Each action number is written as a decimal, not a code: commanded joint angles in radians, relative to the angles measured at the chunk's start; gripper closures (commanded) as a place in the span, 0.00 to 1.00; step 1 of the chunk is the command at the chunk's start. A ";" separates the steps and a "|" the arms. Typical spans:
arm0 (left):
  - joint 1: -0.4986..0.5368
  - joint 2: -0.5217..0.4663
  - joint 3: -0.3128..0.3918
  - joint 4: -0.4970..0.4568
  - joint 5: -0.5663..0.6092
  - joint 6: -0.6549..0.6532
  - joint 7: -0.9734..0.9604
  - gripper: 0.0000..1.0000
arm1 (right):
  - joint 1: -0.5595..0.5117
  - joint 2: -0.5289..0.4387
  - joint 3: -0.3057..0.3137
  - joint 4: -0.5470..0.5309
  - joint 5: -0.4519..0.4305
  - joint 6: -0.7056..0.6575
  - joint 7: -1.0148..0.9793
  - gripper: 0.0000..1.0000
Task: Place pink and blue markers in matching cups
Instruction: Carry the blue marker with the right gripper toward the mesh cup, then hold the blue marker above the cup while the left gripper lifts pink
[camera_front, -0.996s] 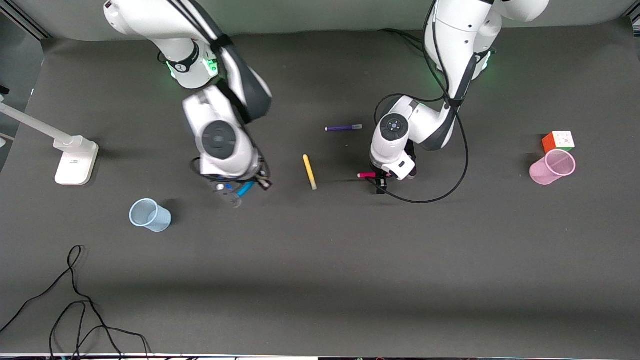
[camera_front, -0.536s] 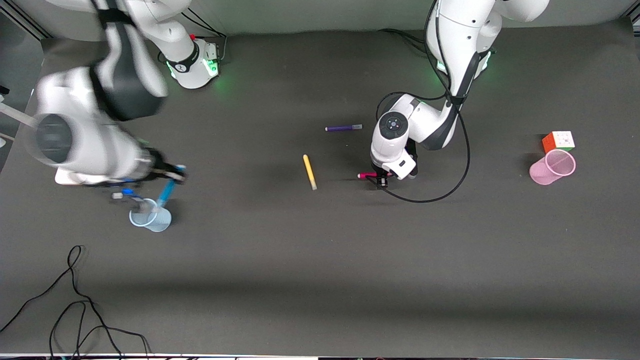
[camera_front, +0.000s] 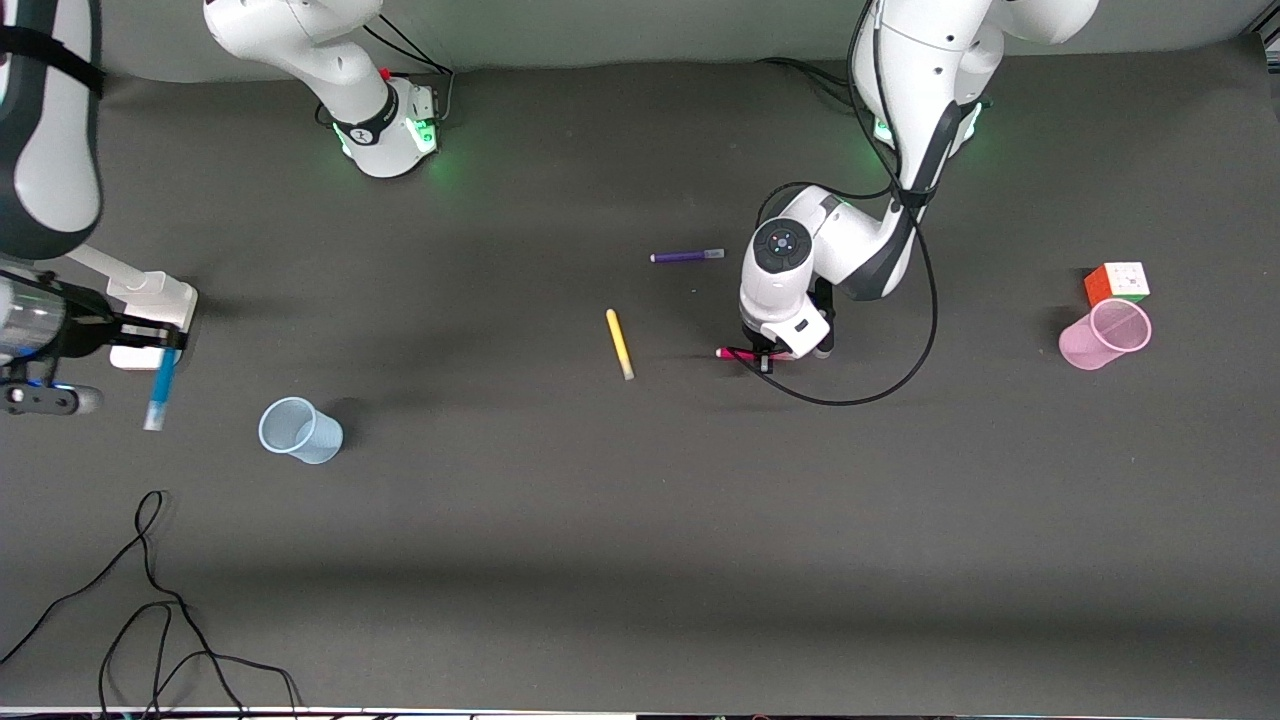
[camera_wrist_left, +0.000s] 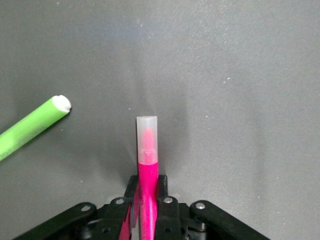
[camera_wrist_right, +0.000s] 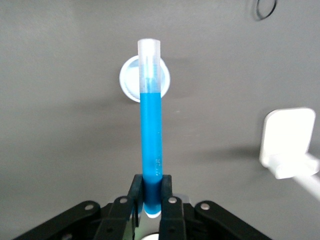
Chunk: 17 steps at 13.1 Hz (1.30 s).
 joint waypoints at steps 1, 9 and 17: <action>0.011 -0.082 0.010 -0.009 0.060 -0.086 0.096 1.00 | 0.000 0.035 -0.003 0.033 -0.027 -0.013 -0.097 1.00; 0.113 -0.323 0.007 0.095 0.059 -0.521 0.703 1.00 | -0.002 0.107 -0.002 0.033 0.014 -0.161 -0.144 1.00; 0.213 -0.452 0.010 0.199 0.065 -0.770 1.432 1.00 | -0.109 0.402 0.007 0.267 0.180 -0.344 -0.206 1.00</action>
